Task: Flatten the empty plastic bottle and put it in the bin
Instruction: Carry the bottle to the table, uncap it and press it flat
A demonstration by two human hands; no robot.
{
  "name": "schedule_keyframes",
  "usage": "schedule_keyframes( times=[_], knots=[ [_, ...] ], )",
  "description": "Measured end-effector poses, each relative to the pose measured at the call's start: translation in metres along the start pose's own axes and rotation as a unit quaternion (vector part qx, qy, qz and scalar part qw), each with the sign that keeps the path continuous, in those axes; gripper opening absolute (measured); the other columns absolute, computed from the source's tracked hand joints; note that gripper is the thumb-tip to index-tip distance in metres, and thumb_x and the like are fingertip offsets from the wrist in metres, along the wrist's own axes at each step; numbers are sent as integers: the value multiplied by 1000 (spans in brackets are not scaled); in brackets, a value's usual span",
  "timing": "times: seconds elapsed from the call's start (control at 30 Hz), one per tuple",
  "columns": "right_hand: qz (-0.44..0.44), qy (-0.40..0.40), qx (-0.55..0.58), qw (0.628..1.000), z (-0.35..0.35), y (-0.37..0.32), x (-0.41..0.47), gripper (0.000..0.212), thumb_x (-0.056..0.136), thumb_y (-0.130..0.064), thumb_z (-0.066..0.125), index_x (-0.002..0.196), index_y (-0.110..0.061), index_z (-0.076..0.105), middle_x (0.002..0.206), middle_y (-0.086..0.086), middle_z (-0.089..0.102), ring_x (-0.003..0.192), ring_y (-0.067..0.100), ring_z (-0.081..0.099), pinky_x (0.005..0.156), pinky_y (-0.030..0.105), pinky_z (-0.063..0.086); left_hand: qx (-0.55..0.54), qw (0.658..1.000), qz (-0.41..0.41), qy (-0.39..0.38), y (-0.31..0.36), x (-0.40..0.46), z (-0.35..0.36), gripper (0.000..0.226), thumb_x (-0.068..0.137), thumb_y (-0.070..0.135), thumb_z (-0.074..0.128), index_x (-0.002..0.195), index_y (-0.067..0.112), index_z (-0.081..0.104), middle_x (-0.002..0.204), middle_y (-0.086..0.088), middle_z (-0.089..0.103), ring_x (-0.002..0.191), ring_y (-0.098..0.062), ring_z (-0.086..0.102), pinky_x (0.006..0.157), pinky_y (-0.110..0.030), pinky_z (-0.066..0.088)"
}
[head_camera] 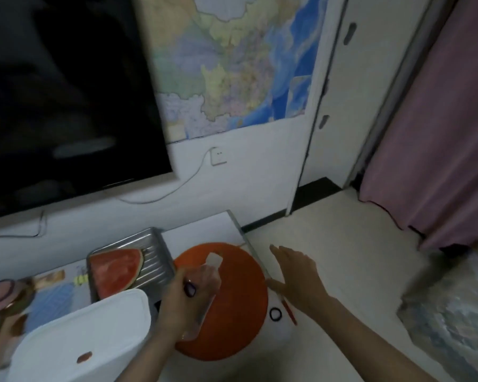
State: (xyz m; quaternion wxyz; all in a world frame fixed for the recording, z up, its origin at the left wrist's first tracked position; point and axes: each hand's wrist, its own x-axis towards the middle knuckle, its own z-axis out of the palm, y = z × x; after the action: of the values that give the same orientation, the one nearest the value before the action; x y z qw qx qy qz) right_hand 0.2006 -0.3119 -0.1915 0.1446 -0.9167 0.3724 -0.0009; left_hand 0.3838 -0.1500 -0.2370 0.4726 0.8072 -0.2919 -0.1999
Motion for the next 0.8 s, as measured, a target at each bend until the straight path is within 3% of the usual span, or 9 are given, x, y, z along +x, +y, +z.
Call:
schedule_keyframes(
  times=[0.13,0.2,0.3,0.37,0.47,0.53,0.6,0.73,0.8],
  knots=[
    [-135,-12,24,990,-10,-9,99,75,87,-54,52,146,-21,20,150,5,35,134,22,37,111,39,30,-28,996,-46,76,5,28,-4,51,53,23,89,86,42,55,78,28,68,78,11,61,62,-8,44],
    [-193,-20,49,980,-16,-21,132,73,85,-50,58,144,-20,27,144,7,44,129,22,45,107,39,36,-33,991,-69,106,14,41,4,54,50,23,90,88,40,56,80,23,70,79,8,62,66,-11,45],
    [-242,-52,181,952,-29,-30,168,67,82,-42,66,139,-22,36,135,5,54,120,17,51,102,34,42,-38,985,-75,149,31,58,21,56,46,31,91,90,39,58,83,21,70,81,9,62,67,-9,45],
    [-269,-94,246,926,-38,-34,188,59,81,-41,67,133,-23,45,123,4,62,107,11,57,92,26,45,-32,984,-69,160,42,69,34,56,45,31,90,90,40,58,82,25,69,81,10,61,66,-6,44],
    [-327,-114,256,902,-51,-38,209,43,81,-40,68,118,-22,60,104,3,71,86,7,65,80,21,51,-15,981,-50,187,63,79,50,55,47,31,88,93,38,58,86,20,69,83,4,62,73,-18,49],
    [-365,-94,230,897,-57,-38,220,34,80,-39,69,107,-19,66,96,1,70,76,6,62,70,17,48,-1,979,-42,199,76,83,56,58,50,34,87,100,32,59,92,12,69,88,-3,62,79,-31,53],
    [-385,-82,205,896,-61,-34,228,30,79,-41,70,98,-17,68,86,-3,64,72,6,55,64,17,41,12,976,-40,215,83,85,61,62,51,36,87,106,26,60,98,9,69,94,-6,62,83,-36,52],
    [-402,-78,207,889,-67,-26,239,22,81,-39,68,88,-18,68,68,-8,59,59,0,50,51,2,33,21,971,-43,234,96,88,67,65,51,44,85,109,31,61,99,12,69,93,-2,62,83,-32,53],
    [-422,-86,209,878,-70,-22,241,17,84,-33,66,86,-16,68,72,-1,66,62,7,55,55,2,35,28,973,-45,224,101,88,67,65,50,55,81,108,36,60,97,16,70,93,0,62,81,-27,53]
  ],
)
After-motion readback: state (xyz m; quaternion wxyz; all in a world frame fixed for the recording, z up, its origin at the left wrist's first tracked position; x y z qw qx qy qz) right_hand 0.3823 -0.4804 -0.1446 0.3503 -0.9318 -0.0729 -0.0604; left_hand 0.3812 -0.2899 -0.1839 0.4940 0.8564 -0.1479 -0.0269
